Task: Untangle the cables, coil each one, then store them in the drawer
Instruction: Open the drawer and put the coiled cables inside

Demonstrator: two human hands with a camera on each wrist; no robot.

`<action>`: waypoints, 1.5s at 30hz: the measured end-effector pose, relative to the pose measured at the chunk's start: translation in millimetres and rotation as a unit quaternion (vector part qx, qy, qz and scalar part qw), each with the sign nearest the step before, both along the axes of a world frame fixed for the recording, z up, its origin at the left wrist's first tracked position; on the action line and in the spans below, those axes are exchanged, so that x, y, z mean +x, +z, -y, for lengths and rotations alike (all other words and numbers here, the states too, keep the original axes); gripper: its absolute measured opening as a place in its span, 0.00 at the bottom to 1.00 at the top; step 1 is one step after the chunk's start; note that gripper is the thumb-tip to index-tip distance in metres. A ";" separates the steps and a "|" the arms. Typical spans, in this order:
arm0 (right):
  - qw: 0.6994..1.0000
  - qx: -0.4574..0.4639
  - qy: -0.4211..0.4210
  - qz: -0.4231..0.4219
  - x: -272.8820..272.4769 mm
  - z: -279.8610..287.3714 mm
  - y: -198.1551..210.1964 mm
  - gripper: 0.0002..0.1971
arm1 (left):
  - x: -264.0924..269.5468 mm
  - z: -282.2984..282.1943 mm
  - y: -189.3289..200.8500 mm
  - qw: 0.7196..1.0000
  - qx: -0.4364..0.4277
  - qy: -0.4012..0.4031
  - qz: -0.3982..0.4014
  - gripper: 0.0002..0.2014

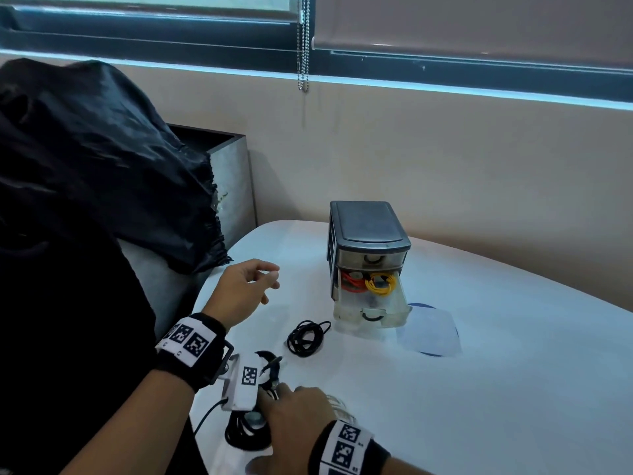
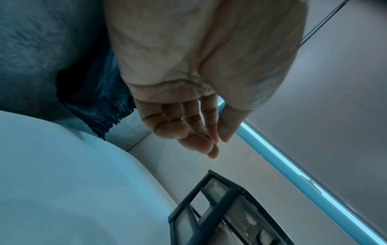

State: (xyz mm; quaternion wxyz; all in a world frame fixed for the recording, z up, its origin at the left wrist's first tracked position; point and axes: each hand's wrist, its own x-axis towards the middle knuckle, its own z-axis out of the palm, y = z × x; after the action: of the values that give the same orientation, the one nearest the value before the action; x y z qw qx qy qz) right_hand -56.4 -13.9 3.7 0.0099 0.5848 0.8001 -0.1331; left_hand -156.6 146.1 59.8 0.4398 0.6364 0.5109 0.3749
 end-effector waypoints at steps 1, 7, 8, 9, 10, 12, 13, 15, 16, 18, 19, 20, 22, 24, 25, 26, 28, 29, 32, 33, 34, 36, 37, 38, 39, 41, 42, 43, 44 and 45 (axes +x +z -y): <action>1.000 0.002 0.000 -0.006 -3.5 -0.6 -0.7 0.30 | 0.6 -0.6 -0.4 1.000 -0.001 -0.001 0.001 0.04; 0.991 0.022 -0.028 -0.128 25.2 3.4 46.6 0.19 | -4.9 -1.5 4.6 0.999 -0.016 -0.013 0.032 0.04; 0.988 0.036 -0.053 -0.142 39.5 3.7 60.2 0.21 | -8.3 -3.0 6.9 0.998 -0.030 -0.006 0.053 0.05; 0.984 0.056 -0.081 -0.148 55.4 0.9 72.2 0.21 | -11.5 -5.0 8.7 0.996 -0.044 0.000 0.072 0.05; 0.980 0.078 -0.111 -0.149 72.0 -5.5 80.3 0.19 | -12.7 -6.8 9.0 0.995 -0.056 0.002 0.083 0.05; 0.971 0.088 -0.163 -0.148 102.9 -22.8 85.8 0.17 | -7.4 -6.2 4.3 0.993 -0.093 -0.016 0.070 0.06; 0.970 0.070 -0.182 -0.144 114.2 -30.4 81.3 0.16 | 0.7 -2.1 -0.2 0.991 -0.121 -0.041 0.051 0.06; 0.970 0.024 -0.213 -0.112 126.8 -37.1 62.1 0.19 | 25.0 12.2 -13.1 0.977 -0.174 -0.121 -0.011 0.07; 0.968 0.014 -0.232 -0.097 129.3 -37.3 49.9 0.22 | 38.0 19.8 -19.9 0.967 -0.186 -0.165 -0.051 0.08; 0.959 0.023 -0.270 -0.083 133.3 -35.7 30.5 0.25 | 61.0 31.6 -33.6 0.949 -0.179 -0.228 -0.120 0.11; 0.957 0.031 -0.280 -0.070 135.3 -33.5 24.3 0.25 | 69.2 35.9 -39.6 0.944 -0.170 -0.245 -0.144 0.12; 0.957 0.037 -0.284 -0.053 136.9 -31.4 20.3 0.26 | 74.9 39.7 -43.9 0.940 -0.163 -0.253 -0.161 0.13; 0.956 0.061 -0.284 -0.030 141.9 -28.6 14.5 0.27 | 79.8 42.8 -49.3 0.939 -0.152 -0.251 -0.180 0.13; 0.960 0.061 -0.274 -0.020 147.5 -25.9 8.5 0.31 | 80.6 42.9 -51.7 0.943 -0.144 -0.240 -0.179 0.12; 0.964 0.050 -0.263 -0.012 149.7 -25.0 4.3 0.36 | 80.6 42.6 -52.4 0.945 -0.138 -0.236 -0.178 0.11; 0.967 0.041 -0.250 0.000 150.6 -24.4 -0.2 0.38 | 80.8 42.5 -52.5 0.948 -0.131 -0.230 -0.177 0.10; 0.972 0.046 -0.232 0.014 147.5 -22.7 -6.8 0.32 | 81.6 42.2 -52.4 0.953 -0.123 -0.217 -0.169 0.07; 0.973 0.049 -0.226 0.011 145.7 -22.0 -9.8 0.28 | 82.3 42.2 -52.2 0.957 -0.122 -0.211 -0.160 0.07; 0.977 0.008 -0.213 0.006 142.0 -22.8 -12.4 0.21 | 82.7 42.8 -49.3 0.964 -0.129 -0.193 -0.127 0.06; 0.978 -0.002 -0.207 0.006 142.9 -24.3 -11.9 0.16 | 81.4 41.8 -47.6 0.968 -0.128 -0.185 -0.115 0.06; 0.979 -0.008 -0.206 -0.003 144.0 -25.0 -8.3 0.11 | 79.3 40.6 -44.8 0.971 -0.126 -0.174 -0.101 0.05; 0.973 -0.031 -0.215 -0.077 149.8 -24.8 0.7 0.11 | 71.3 37.0 -37.3 0.979 -0.126 -0.146 -0.065 0.04; 0.963 -0.048 -0.226 -0.137 154.6 -23.7 8.2 0.13 | 65.6 34.4 -32.9 0.982 -0.128 -0.131 -0.044 0.04; 0.949 -0.062 -0.239 -0.198 159.3 -21.7 20.5 0.14 | 59.3 31.6 -28.2 0.984 -0.129 -0.118 -0.024 0.04; 0.934 -0.064 -0.243 -0.252 165.2 -19.8 34.2 0.15 | 52.7 27.8 -24.1 0.986 -0.130 -0.106 -0.007 0.04; 0.912 -0.041 -0.241 -0.328 177.7 -20.9 65.3 0.15 | 43.1 21.0 -18.3 0.988 -0.129 -0.079 0.011 0.04; 0.903 -0.020 -0.240 -0.356 183.6 -24.8 80.5 0.12 | 41.4 18.3 -16.9 0.989 -0.127 -0.068 0.013 0.03; 0.892 0.005 -0.247 -0.379 189.2 -30.6 94.5 0.09 | 42.0 16.4 -16.5 0.990 -0.124 -0.063 0.013 0.03; 0.882 0.033 -0.259 -0.393 194.9 -38.6 105.9 0.07 | 45.4 15.8 -16.2 0.990 -0.122 -0.064 0.013 0.03; 0.874 0.059 -0.276 -0.395 198.8 -47.2 114.9 0.07 | 50.6 16.1 -16.2 0.990 -0.122 -0.070 0.016 0.03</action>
State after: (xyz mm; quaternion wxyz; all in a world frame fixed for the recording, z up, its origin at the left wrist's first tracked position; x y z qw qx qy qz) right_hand 142.4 33.3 118.6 -0.3782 0.6802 0.5500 -0.3031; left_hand -106.0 130.1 43.6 0.5470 0.6061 0.5003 0.2882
